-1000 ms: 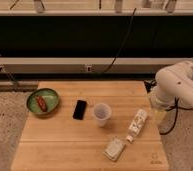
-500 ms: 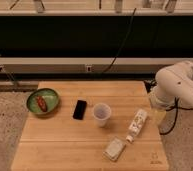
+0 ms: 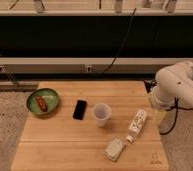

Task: Pick up the ceramic cup

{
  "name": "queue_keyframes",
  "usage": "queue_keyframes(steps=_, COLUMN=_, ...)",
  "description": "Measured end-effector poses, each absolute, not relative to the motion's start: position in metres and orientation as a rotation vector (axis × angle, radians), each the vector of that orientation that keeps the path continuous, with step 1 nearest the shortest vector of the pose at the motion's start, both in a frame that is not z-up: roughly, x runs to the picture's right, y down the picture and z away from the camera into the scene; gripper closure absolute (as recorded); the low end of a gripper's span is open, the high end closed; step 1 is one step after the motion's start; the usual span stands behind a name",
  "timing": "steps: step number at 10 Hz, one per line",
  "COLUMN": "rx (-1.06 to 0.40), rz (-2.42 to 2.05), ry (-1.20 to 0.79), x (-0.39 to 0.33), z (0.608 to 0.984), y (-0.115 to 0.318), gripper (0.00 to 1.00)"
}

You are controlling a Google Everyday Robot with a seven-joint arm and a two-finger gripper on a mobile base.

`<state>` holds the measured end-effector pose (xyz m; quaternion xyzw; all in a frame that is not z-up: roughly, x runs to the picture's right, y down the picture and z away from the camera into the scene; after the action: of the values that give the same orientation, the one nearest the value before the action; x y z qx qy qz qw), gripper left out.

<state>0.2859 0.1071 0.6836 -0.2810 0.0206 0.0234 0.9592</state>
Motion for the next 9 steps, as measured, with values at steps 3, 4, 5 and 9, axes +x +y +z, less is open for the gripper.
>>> queue_keyframes(steps=3, rx=-0.571, rz=0.032, ry=0.039, x=0.28, z=0.683, y=0.109, gripper=0.2)
queue_keyframes(steps=4, rx=-0.569, rz=0.008, ry=0.029, x=0.269, z=0.683, y=0.109, gripper=0.2)
queue_keyframes(steps=5, rx=-0.564, rz=-0.023, ry=0.018, x=0.252, z=0.684, y=0.108, gripper=0.2)
queue_keyframes(steps=9, rx=-0.556, rz=-0.108, ry=-0.019, x=0.204, z=0.684, y=0.108, gripper=0.2)
